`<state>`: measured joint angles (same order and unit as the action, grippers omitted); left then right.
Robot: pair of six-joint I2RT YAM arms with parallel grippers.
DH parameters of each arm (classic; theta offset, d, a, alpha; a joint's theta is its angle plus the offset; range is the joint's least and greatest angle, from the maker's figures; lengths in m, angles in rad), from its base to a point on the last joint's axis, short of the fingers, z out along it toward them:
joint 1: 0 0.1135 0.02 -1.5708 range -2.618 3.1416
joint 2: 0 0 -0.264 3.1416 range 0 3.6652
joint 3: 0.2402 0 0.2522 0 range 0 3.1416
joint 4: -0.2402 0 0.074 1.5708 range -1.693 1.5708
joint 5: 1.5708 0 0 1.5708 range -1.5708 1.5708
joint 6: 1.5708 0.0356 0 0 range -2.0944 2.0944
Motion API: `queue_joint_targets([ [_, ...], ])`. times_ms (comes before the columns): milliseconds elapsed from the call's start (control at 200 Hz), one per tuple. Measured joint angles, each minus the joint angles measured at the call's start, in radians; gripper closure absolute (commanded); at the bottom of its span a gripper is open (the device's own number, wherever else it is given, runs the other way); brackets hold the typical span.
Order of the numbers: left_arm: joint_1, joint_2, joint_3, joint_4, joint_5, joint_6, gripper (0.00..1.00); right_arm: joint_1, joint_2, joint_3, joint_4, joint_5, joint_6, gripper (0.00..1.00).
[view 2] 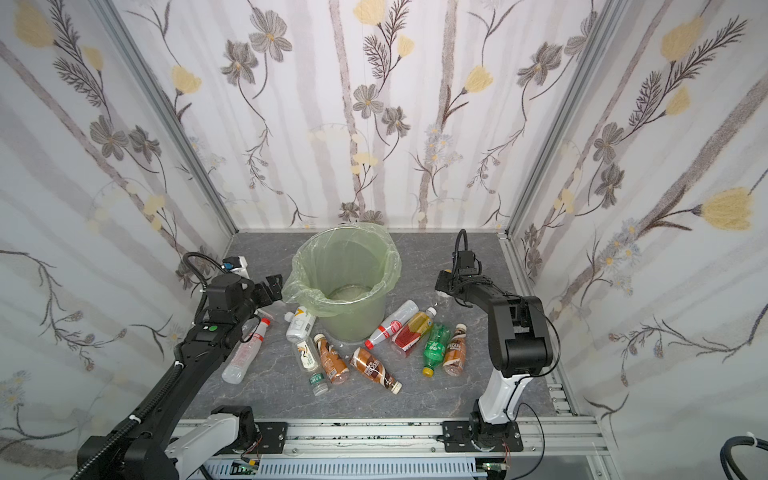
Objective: Put the plastic bottles in the bin
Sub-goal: 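Lower the right gripper onto the red-labelled yellow-capped bottle and grasp it, then lift the red-labelled bottle with the right gripper and carry it over the bin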
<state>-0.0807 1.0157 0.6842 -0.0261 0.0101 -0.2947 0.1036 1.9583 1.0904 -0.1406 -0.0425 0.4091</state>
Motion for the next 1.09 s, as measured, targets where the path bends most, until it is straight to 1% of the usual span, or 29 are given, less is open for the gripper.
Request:
queue_joint_targets([
  [90, 0.0, -0.003, 0.0, 0.0, -0.003, 0.0, 0.0, 0.003, 0.029, 0.042, -0.043, -0.002, -0.008, 0.38],
  [410, 0.0, -0.012, 0.0, 0.0, -0.006, 0.0, 0.0, 0.008, 0.105, 0.163, -0.133, -0.002, -0.039, 0.39],
  [645, 0.001, -0.014, 0.0, 0.0, -0.006, 0.0, 0.0, 0.014, 0.146, 0.235, -0.2, 0.018, -0.076, 0.37],
  [865, 0.001, -0.013, 0.0, 0.0, -0.006, 0.001, 0.0, 0.015, 0.16, 0.249, -0.237, 0.027, -0.089, 0.32],
  [1094, 0.001, -0.024, 0.0, 0.0, -0.006, 0.001, 0.0, 0.021, 0.181, 0.269, -0.321, 0.054, -0.105, 0.33],
])
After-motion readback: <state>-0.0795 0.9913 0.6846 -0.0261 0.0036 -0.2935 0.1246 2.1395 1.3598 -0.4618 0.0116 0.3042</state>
